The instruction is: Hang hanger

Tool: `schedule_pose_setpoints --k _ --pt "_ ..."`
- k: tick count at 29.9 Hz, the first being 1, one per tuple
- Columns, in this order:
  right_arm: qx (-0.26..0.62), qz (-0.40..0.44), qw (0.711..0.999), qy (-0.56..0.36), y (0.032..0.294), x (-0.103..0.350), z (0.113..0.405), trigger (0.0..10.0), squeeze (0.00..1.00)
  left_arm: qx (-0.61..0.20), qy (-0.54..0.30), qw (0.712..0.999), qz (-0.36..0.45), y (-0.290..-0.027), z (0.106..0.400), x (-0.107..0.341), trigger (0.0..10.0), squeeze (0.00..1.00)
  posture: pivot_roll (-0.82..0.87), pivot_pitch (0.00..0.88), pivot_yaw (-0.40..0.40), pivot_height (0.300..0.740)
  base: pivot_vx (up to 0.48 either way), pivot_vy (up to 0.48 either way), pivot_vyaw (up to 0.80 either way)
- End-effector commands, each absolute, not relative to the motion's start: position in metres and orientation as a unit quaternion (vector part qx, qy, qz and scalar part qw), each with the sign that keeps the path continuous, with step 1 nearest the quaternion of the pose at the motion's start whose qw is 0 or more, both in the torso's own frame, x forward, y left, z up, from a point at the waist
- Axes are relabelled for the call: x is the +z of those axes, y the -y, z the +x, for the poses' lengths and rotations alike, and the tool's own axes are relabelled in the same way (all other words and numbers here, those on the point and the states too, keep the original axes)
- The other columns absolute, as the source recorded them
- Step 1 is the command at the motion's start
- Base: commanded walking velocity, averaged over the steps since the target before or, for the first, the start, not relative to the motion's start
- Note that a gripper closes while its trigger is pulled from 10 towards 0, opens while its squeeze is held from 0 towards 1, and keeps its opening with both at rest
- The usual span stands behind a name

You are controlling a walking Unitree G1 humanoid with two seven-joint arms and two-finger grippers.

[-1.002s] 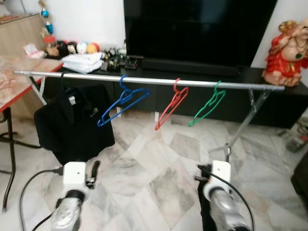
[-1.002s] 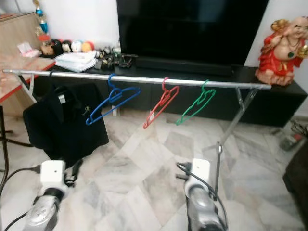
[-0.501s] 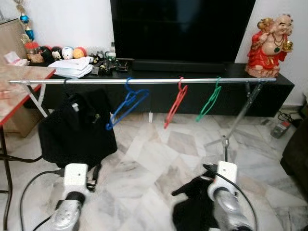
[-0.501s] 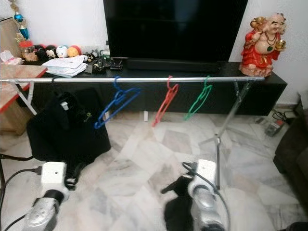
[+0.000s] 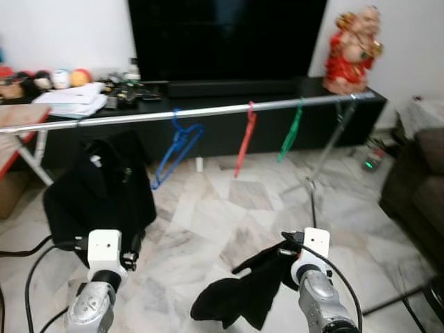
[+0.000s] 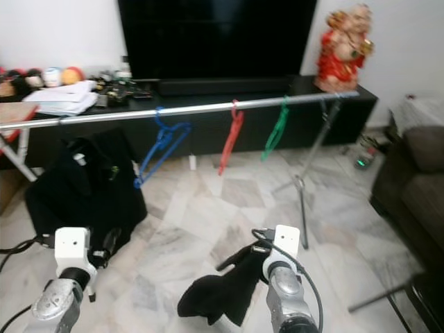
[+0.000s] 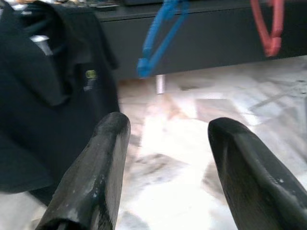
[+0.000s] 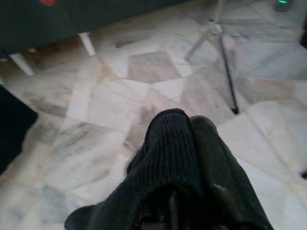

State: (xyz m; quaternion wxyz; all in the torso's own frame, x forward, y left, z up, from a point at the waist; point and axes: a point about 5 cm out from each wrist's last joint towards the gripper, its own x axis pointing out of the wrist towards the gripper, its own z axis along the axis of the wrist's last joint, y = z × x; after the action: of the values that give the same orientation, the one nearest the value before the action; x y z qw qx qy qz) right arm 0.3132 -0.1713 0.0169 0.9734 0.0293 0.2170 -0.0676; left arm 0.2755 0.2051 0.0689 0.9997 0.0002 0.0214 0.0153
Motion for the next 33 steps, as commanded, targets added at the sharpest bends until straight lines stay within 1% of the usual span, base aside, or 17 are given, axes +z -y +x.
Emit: schedule_pose_setpoints --k 1,9,18,33 --pt "-0.061 0.030 0.978 -0.199 0.1664 0.0237 0.3190 10.0 0.00 0.021 -0.023 1.000 0.005 -0.2109 0.2732 0.0703 10.0 0.00 0.13 0.016 0.028 0.740 0.000 0.000 0.00" --pt "-0.055 0.030 0.977 -0.204 0.1649 0.0210 0.3169 10.0 0.00 0.016 -0.022 1.000 0.002 -0.2088 0.2734 0.0717 10.0 0.00 0.13 0.018 0.028 0.740 0.031 0.000 0.00" --pt "-0.038 0.027 0.978 -0.205 0.1622 0.0187 0.3149 10.0 0.00 0.009 -0.018 1.000 -0.001 -0.2056 0.2739 0.0740 10.0 0.00 0.13 0.019 0.029 0.740 0.288 0.000 0.00" --pt "-0.023 0.022 0.977 -0.213 0.1590 0.0165 0.3138 10.0 0.00 0.006 -0.017 1.000 -0.004 -0.2034 0.2759 0.0760 10.0 0.00 0.13 0.021 0.027 0.740 0.356 0.000 0.00"
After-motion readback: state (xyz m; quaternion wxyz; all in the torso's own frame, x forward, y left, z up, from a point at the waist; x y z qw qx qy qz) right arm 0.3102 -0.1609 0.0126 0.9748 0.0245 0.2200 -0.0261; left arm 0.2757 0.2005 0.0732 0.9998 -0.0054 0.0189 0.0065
